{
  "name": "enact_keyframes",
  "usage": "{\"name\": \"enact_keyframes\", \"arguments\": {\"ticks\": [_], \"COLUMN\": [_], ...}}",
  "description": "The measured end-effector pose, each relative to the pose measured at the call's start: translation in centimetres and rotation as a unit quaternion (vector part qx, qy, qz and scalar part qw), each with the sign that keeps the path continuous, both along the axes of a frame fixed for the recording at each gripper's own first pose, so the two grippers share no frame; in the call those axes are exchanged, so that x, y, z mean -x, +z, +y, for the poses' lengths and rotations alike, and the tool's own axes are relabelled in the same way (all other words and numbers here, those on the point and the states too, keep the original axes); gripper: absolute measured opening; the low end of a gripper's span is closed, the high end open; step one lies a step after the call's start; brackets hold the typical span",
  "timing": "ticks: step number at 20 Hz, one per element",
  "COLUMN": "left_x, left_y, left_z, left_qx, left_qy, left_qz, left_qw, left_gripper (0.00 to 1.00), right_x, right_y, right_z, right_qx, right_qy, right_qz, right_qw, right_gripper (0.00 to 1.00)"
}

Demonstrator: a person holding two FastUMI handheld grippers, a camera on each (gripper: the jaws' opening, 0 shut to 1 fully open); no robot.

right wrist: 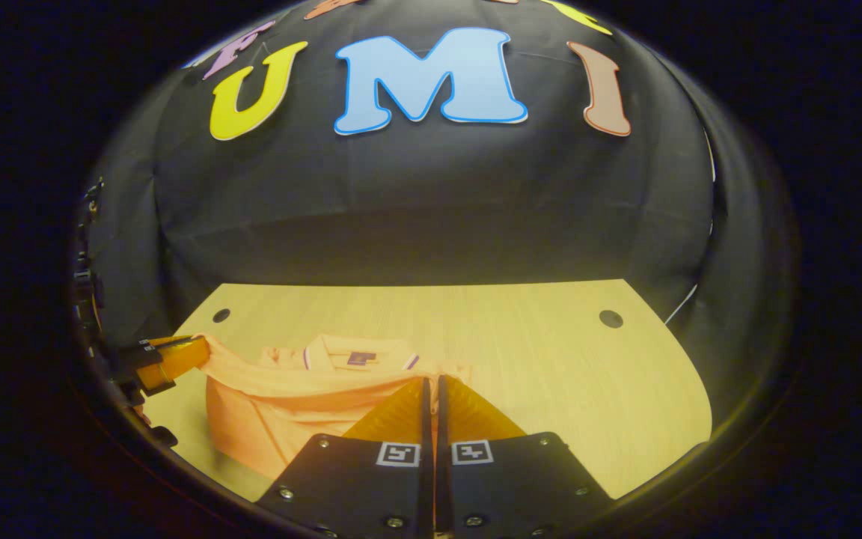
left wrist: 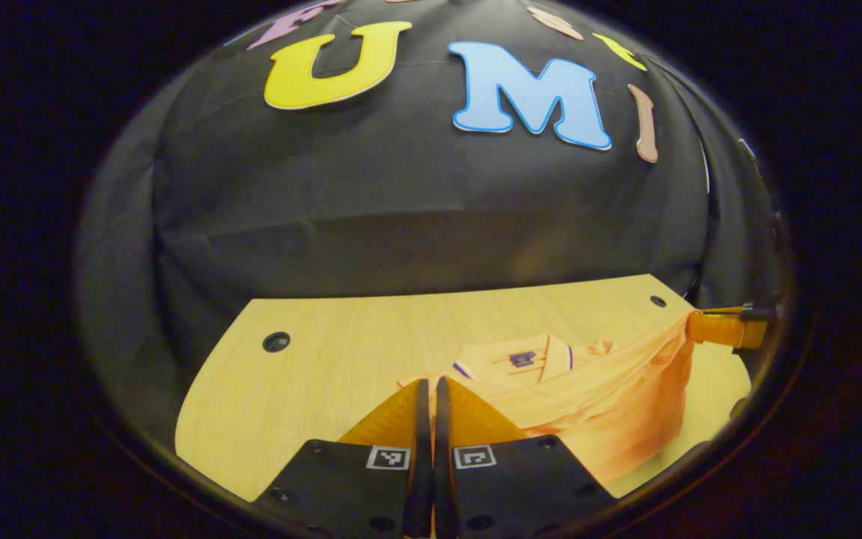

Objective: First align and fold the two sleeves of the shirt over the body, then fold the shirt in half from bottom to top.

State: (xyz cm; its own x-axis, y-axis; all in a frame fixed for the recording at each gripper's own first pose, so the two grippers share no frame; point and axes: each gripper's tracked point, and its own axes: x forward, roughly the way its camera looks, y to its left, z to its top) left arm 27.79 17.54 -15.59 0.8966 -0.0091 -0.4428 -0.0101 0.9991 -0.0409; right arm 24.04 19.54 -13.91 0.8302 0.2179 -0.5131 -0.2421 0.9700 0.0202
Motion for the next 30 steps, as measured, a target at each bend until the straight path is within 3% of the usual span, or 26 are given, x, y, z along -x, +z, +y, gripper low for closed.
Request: {"name": "enact_keyframes", "arguments": {"ticks": [9, 15, 21, 22, 23, 24, 26, 27, 28, 30], "left_x": [-5.4, -6.3, -6.0, -5.9, -5.9, -5.7, -5.2, -5.0, -4.6, -4.0], "left_y": [-3.8, -5.5, -6.1, -5.9, -5.7, -5.5, -4.7, -4.3, -3.8, -2.6], "left_z": [0.5, 1.0, 1.0, 0.9, 1.1, 1.2, 1.4, 1.4, 1.3, 1.3], "left_qx": [-0.024, -0.030, -0.023, -0.018, -0.017, -0.017, -0.011, -0.008, -0.004, 0.001], "left_qy": [-0.012, -0.012, -0.018, -0.019, -0.017, -0.015, -0.011, -0.008, -0.007, -0.001], "left_qz": [-0.004, 0.007, 0.021, 0.019, 0.017, 0.016, 0.013, 0.012, 0.010, 0.004], "left_qw": [1.000, 0.999, 0.999, 0.999, 1.000, 1.000, 1.000, 1.000, 1.000, 1.000], "left_gripper": [0.07, 0.07, 0.14, 0.20, 0.16, 0.23, 0.39, 0.40, 0.41, 0.53], "right_x": [-5.6, -6.5, -6.1, -6.1, -6.0, -5.6, -5.5, -5.1, -4.8, -4.0], "right_y": [-3.8, -6.0, -6.9, -6.8, -6.5, -5.8, -5.7, -5.2, -4.7, -3.8], "right_z": [1.1, 1.3, 1.4, 1.4, 1.4, 1.5, 1.4, 1.4, 1.5, 1.4], "right_qx": [0.044, 0.064, 0.093, 0.095, 0.097, 0.098, 0.101, 0.100, 0.100, 0.098], "right_qy": [-0.025, -0.034, -0.034, -0.034, -0.035, -0.034, -0.033, -0.030, -0.027, -0.023], "right_qz": [0.005, 0.022, 0.032, 0.030, 0.027, 0.024, 0.020, 0.017, 0.015, 0.007], "right_qw": [0.999, 0.997, 0.995, 0.994, 0.994, 0.994, 0.994, 0.994, 0.995, 0.995], "right_gripper": [0.01, 0.02, 0.07, 0.11, 0.14, 0.17, 0.38, 0.38, 0.54, 0.63]}}
